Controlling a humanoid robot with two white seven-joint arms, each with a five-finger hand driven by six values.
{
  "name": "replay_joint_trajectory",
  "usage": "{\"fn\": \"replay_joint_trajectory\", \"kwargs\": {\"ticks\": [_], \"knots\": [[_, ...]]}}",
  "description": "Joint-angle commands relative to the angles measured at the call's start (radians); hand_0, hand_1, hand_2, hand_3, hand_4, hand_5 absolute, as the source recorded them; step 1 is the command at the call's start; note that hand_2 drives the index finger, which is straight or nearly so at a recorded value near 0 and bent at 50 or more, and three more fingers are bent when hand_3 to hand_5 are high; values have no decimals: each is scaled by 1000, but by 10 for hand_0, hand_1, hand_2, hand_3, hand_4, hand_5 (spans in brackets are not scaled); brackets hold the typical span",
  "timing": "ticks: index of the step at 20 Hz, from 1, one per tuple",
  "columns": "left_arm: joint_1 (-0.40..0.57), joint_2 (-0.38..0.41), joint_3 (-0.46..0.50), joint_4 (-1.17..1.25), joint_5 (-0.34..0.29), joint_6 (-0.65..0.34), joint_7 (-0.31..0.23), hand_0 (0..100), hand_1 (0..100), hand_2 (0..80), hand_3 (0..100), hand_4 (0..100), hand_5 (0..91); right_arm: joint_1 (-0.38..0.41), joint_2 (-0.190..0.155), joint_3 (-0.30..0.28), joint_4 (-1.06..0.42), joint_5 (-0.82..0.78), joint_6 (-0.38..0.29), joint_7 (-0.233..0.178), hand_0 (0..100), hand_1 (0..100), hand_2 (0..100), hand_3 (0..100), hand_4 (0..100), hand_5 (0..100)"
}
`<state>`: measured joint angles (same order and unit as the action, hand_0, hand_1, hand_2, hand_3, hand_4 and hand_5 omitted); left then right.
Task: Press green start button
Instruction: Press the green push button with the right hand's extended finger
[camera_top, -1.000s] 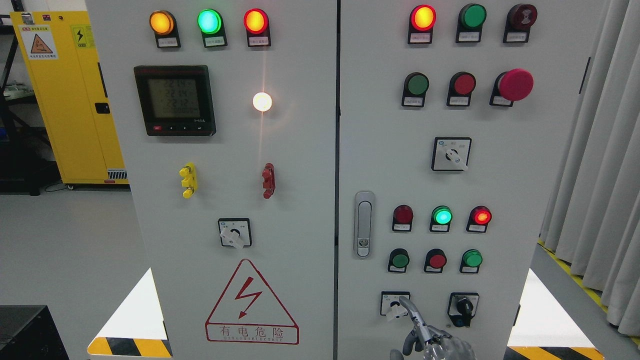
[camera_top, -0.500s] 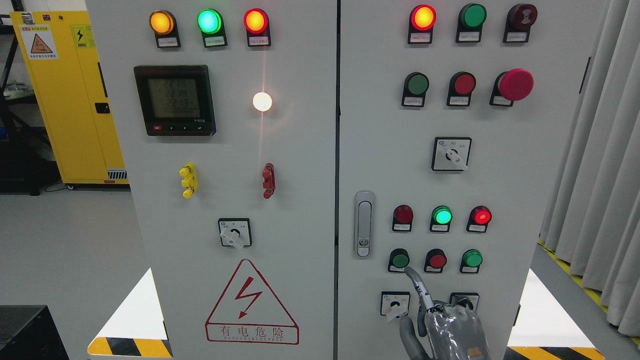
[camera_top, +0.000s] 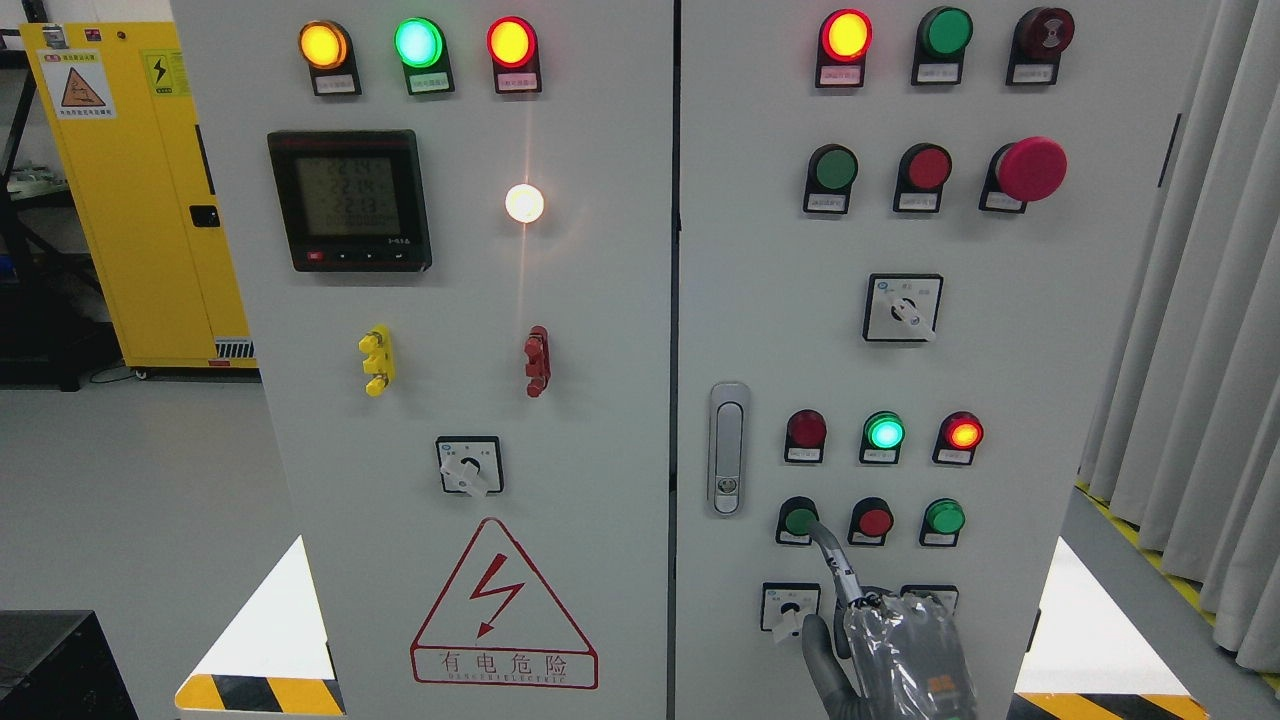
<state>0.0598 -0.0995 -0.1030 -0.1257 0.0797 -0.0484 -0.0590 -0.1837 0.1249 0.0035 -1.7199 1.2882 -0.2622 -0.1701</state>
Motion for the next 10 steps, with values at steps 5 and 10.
{"fn": "replay_joint_trajectory", "kwargs": {"ticks": [5, 10], "knots": [[0, 1, 0, 0, 0, 1, -1, 120, 556, 0, 0, 0, 0, -22, 1, -23, 57, -1, 3, 1, 762, 929, 0, 947, 950, 1000], [0, 0, 0, 0, 0, 1, -1, 120, 556, 0, 0, 0, 0, -26, 1, -20, 59, -3, 15, 6, 774, 930, 0, 948, 950, 1000]]}}
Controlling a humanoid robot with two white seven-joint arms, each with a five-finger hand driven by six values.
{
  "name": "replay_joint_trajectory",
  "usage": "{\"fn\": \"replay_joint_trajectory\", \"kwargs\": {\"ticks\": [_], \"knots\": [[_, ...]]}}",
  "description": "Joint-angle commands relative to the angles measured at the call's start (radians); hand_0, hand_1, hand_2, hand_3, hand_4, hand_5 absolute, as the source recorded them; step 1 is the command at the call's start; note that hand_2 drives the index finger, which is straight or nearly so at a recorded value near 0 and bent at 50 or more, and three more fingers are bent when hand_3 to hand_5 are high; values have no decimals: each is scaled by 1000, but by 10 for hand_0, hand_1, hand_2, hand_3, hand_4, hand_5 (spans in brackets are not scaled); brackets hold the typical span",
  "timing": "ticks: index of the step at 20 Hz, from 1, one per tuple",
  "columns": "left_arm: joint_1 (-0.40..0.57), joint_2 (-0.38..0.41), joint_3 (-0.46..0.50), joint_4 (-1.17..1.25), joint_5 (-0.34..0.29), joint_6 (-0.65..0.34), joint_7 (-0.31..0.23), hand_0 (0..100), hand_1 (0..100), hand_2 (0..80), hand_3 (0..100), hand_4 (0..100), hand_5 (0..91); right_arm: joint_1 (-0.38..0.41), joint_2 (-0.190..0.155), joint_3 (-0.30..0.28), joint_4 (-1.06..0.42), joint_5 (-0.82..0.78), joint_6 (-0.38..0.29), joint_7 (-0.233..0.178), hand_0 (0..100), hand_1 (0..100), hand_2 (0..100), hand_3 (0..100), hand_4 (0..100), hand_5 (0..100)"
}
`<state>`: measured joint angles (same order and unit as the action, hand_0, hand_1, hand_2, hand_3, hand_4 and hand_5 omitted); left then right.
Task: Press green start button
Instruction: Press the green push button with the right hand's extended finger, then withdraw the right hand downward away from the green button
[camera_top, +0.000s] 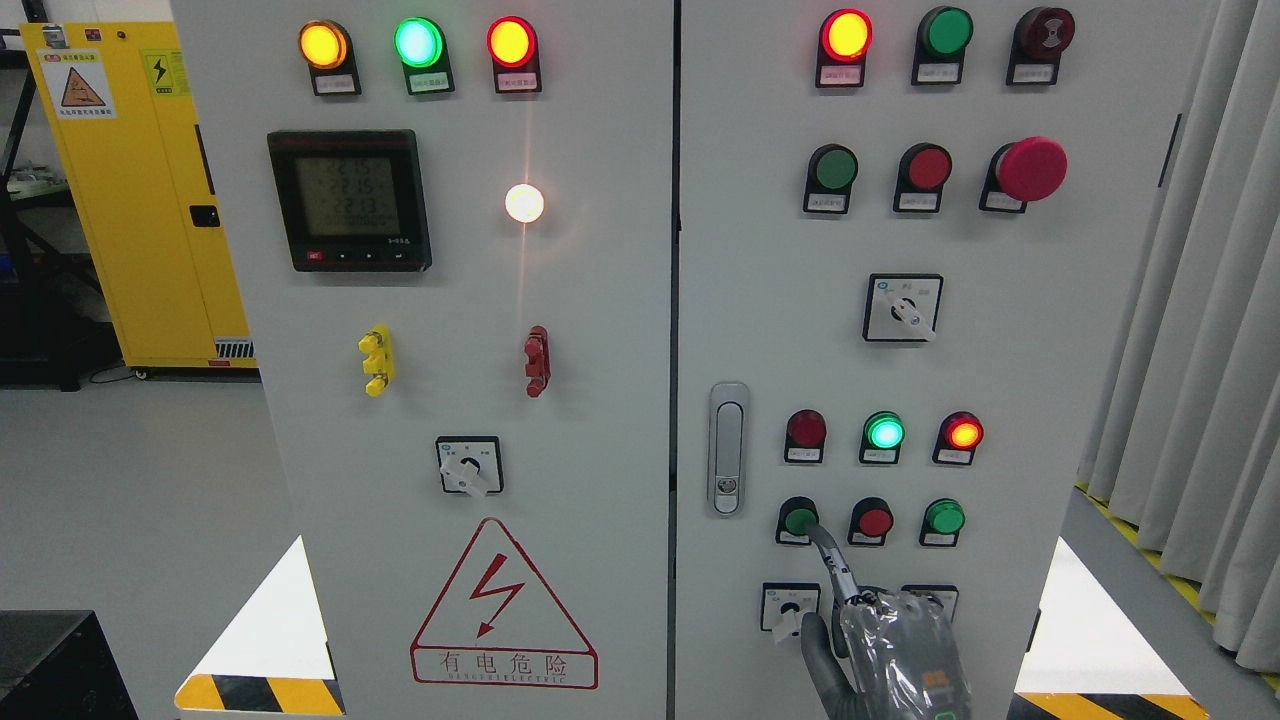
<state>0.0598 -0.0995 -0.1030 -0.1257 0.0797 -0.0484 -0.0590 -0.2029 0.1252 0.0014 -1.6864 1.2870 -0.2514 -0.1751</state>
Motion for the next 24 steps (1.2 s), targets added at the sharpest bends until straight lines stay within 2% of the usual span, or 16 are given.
{"fn": "replay_joint_trajectory", "kwargs": {"ticks": [1, 18, 24], "knots": [[0, 1, -1, 0, -1, 1, -1, 120, 556, 0, 0, 0, 0, -9, -1, -17, 25, -2, 4, 12, 775, 931, 0, 948, 950, 1000], [0, 0, 0, 0, 0, 1, -1, 120, 556, 0, 0, 0, 0, -23, 1, 3, 45, -5, 18, 12, 791, 936, 0, 952, 960, 1000], [0, 0, -1, 0, 0, 1, 1, 120, 556, 0, 0, 0, 0, -15, 1, 0, 25, -12, 15, -4, 809, 932, 0, 955, 962, 1000]]}}
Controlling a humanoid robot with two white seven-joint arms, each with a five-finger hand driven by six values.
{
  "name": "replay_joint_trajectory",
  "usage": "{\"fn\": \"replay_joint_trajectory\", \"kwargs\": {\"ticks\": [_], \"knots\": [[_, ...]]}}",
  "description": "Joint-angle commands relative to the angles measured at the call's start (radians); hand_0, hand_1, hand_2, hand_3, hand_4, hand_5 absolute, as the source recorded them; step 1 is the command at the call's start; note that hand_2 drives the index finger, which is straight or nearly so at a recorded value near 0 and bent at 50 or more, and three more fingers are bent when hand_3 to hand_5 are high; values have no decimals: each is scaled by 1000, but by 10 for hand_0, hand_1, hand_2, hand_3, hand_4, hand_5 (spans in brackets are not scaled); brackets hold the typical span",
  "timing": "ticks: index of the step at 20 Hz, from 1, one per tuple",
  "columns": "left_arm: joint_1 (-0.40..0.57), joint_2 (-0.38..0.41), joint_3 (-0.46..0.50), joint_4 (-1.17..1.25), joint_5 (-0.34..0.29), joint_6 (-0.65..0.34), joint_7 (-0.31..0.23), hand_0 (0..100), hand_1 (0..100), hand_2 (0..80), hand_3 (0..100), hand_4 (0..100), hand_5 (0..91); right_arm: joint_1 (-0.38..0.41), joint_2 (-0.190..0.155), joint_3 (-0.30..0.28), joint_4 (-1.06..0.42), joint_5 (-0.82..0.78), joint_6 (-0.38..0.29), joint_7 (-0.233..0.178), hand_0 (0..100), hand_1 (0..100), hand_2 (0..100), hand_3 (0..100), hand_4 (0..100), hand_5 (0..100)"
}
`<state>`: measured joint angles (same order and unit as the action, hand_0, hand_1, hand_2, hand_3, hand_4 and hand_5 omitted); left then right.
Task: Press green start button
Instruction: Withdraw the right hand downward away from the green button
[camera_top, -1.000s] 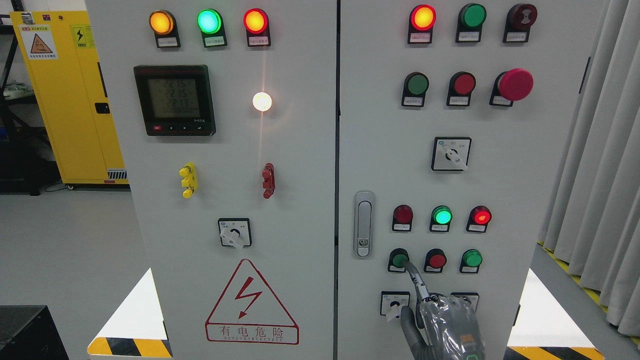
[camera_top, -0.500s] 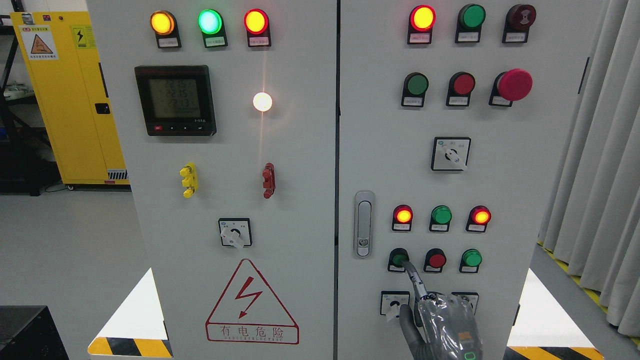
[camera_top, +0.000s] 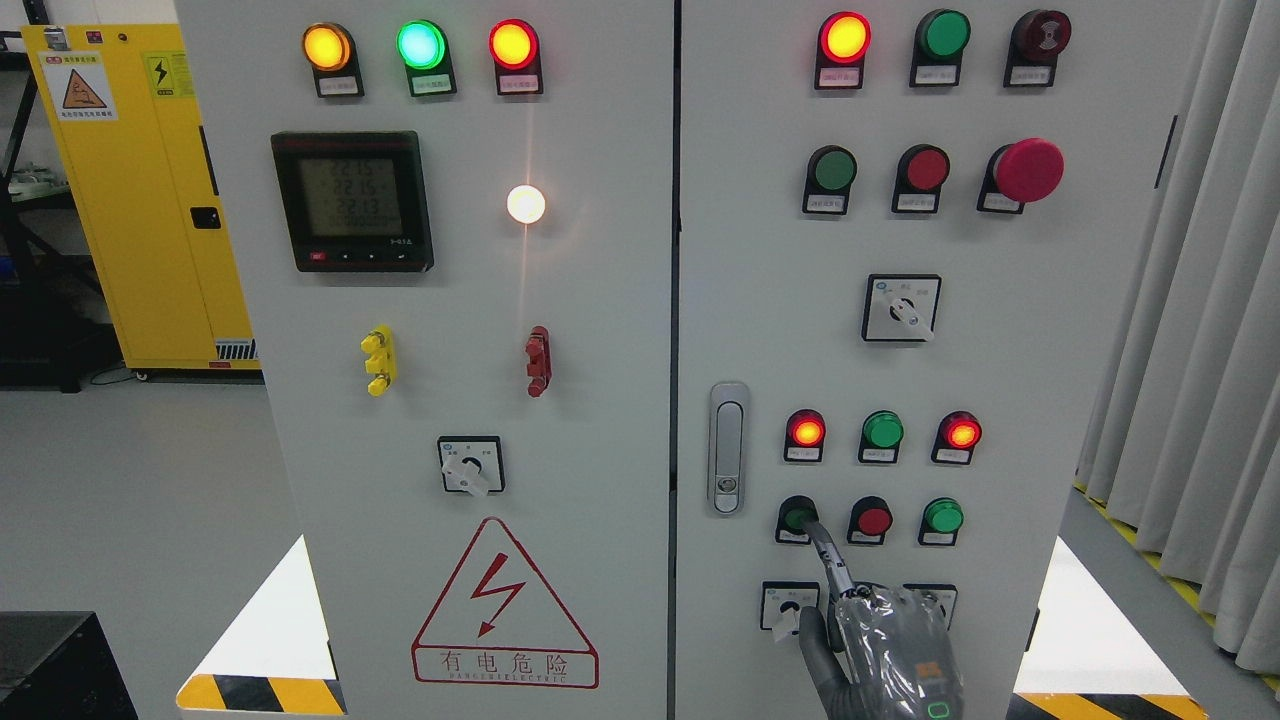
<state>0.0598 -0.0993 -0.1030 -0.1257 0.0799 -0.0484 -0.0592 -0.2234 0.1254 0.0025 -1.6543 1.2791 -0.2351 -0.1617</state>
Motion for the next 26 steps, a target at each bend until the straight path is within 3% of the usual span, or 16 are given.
{"fn": "replay_joint_trajectory", "kwargs": {"ticks": [1, 2, 3, 6, 14, 22, 24, 26], "knots": [[0, 0, 0, 0, 0, 1, 1, 120, 556, 0, 0, 0, 0, 7, 2, 1, -9, -4, -3, -28, 812, 932, 0, 955, 962, 1000], [0, 0, 0, 0, 0, 1, 1, 120, 556, 0, 0, 0, 0, 9, 2, 1, -12, -6, -4, -36, 920, 919, 0, 958, 963, 1000], [0, 0, 0, 0, 0, 1, -1, 120, 556, 0, 0, 0, 0, 10, 2, 1, -18, -4, -6, -42, 920, 913, 0, 960, 964, 1000], [0, 0, 0, 0, -2, 1, 1, 120, 556, 0, 0, 0, 0, 18, 0, 2, -38, -4, -9, -42, 809, 902, 0, 961, 962, 1000], [0, 0, 0, 0, -2, 1, -1, 120, 556, 0, 0, 0, 0, 53, 2, 2, -104, -10, -41, -56, 722, 897, 0, 959, 967, 1000], [0, 0, 0, 0, 0, 1, -1, 120, 556, 0, 0, 0, 0, 96, 2, 82, -165, -321, -62, -53, 750, 880, 0, 892, 937, 1000], [0, 0, 0, 0, 0, 1, -1, 120, 556, 0, 0, 0, 0, 119, 0, 108, -174, -467, -82, -36, 789, 887, 16, 819, 894, 940], [0, 0, -1, 0, 0, 1, -1, 120, 556, 0, 0, 0, 0, 150, -1, 131, -182, -576, -99, 17, 780, 846, 32, 573, 687, 788]]}}
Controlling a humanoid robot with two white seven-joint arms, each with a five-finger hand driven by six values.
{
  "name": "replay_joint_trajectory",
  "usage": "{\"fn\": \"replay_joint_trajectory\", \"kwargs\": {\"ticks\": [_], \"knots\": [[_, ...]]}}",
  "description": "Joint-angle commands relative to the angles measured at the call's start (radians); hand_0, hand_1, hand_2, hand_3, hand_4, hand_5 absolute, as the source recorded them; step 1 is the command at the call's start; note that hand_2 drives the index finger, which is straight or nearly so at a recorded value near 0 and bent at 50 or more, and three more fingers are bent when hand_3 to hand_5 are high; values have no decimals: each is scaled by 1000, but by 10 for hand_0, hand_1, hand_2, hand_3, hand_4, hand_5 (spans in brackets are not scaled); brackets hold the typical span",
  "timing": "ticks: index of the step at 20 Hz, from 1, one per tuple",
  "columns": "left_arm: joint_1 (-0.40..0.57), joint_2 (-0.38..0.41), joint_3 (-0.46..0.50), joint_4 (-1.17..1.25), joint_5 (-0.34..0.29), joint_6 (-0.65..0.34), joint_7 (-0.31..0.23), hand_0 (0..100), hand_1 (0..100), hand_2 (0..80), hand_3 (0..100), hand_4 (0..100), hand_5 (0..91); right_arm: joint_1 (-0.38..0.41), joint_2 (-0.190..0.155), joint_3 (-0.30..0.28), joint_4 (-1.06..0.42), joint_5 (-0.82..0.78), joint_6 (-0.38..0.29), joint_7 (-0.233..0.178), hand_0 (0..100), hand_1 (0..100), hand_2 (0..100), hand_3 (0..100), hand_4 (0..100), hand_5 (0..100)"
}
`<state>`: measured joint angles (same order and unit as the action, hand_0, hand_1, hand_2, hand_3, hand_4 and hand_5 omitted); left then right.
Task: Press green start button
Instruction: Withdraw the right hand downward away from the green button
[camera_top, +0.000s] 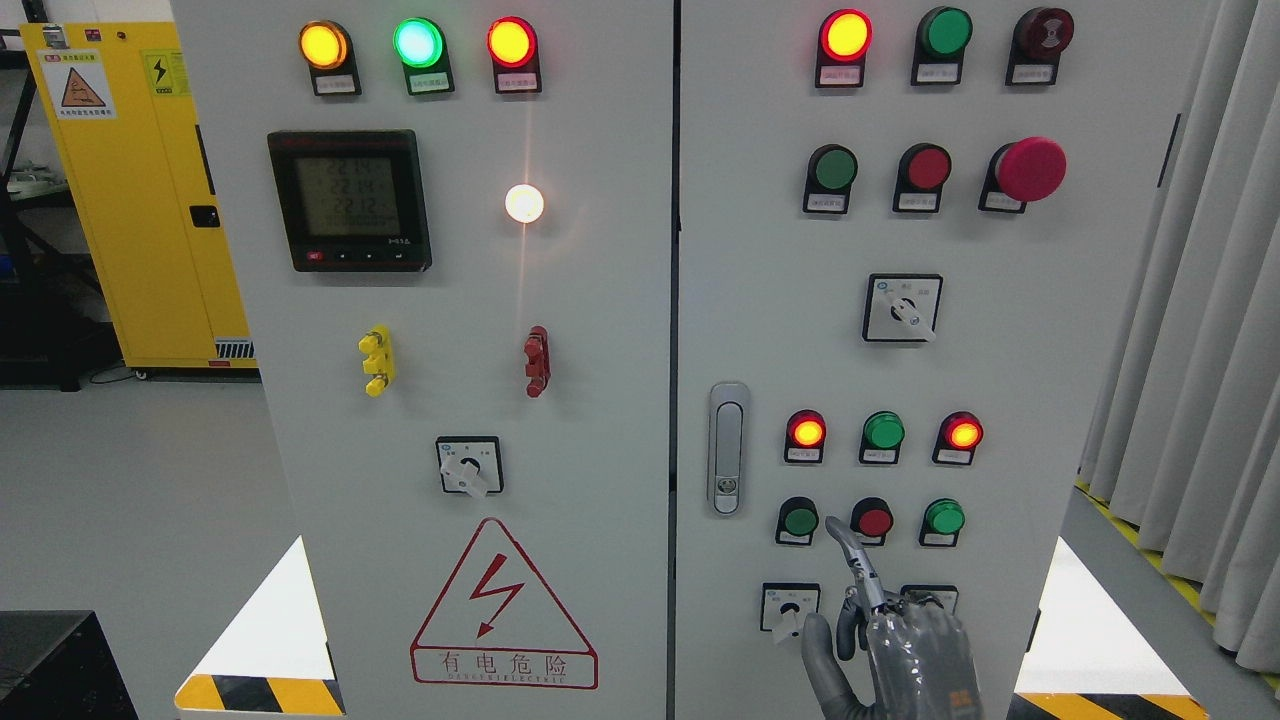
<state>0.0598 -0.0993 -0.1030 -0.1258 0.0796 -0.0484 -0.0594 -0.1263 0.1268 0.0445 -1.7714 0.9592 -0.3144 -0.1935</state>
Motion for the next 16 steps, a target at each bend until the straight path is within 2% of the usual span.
{"fn": "replay_joint_trajectory", "kwargs": {"ticks": [1, 3, 4, 6, 7, 8, 10, 11, 16], "knots": [[0, 0, 0, 0, 0, 1, 1, 120, 556, 0, 0, 0, 0, 68, -3, 93, -69, -302, -26, 66, 781, 840, 32, 519, 615, 729], [0, 0, 0, 0, 0, 1, 0, 120, 556, 0, 0, 0, 0, 91, -3, 110, -71, -385, -28, 72, 810, 824, 4, 272, 324, 381], [0, 0, 0, 0, 0, 1, 0, 120, 556, 0, 0, 0, 0, 103, -3, 124, -71, -430, -28, 72, 815, 818, 0, 257, 309, 349], [0, 0, -1, 0, 0, 1, 0, 120, 556, 0, 0, 0, 0, 119, -3, 133, -75, -505, -28, 74, 839, 795, 0, 133, 169, 187], [0, 0, 0, 0, 0, 1, 1, 120, 556, 0, 0, 0, 0, 123, -3, 136, -82, -529, -29, 75, 838, 793, 0, 128, 155, 178], [0, 0, -1, 0, 0, 1, 0, 120, 556, 0, 0, 0, 0, 126, -1, 138, -86, -545, -29, 75, 851, 776, 0, 38, 53, 74], [0, 0, 0, 0, 0, 1, 0, 120, 556, 0, 0, 0, 0, 132, -1, 136, -91, -566, -31, 77, 847, 764, 0, 22, 34, 45], [0, 1, 0, 0, 0, 1, 0, 120, 556, 0, 0, 0, 0, 134, -1, 138, -91, -573, -38, 78, 843, 754, 0, 0, 0, 0], [0, 0, 0, 0, 0, 1, 1, 120, 556, 0, 0, 0, 0, 143, 1, 141, -91, -588, -38, 80, 772, 717, 0, 0, 0, 0]]}}
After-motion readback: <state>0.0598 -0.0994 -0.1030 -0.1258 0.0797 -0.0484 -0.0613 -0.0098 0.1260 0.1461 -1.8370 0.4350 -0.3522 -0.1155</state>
